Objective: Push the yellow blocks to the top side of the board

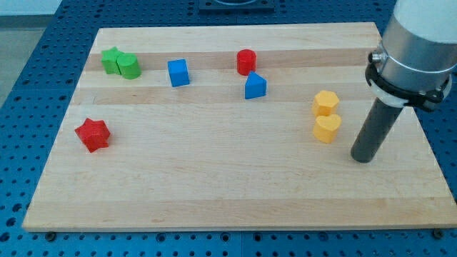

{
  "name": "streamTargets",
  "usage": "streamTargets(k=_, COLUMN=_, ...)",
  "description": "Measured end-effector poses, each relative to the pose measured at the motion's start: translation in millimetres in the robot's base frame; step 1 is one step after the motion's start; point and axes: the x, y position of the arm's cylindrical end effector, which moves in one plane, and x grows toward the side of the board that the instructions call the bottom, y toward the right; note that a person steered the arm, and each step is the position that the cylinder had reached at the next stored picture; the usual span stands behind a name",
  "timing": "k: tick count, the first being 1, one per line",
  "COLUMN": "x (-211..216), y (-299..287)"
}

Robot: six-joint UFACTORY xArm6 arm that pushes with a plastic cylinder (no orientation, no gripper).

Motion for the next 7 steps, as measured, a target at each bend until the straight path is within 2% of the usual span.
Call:
streamTargets(k=2, x=17, y=-69)
streamTargets(k=3, x=15, y=-68)
streamTargets(k=4, x=-64, y=-52)
streamTargets(k=6, x=-69, y=-51)
streamTargets(k=7, x=-94, y=-51)
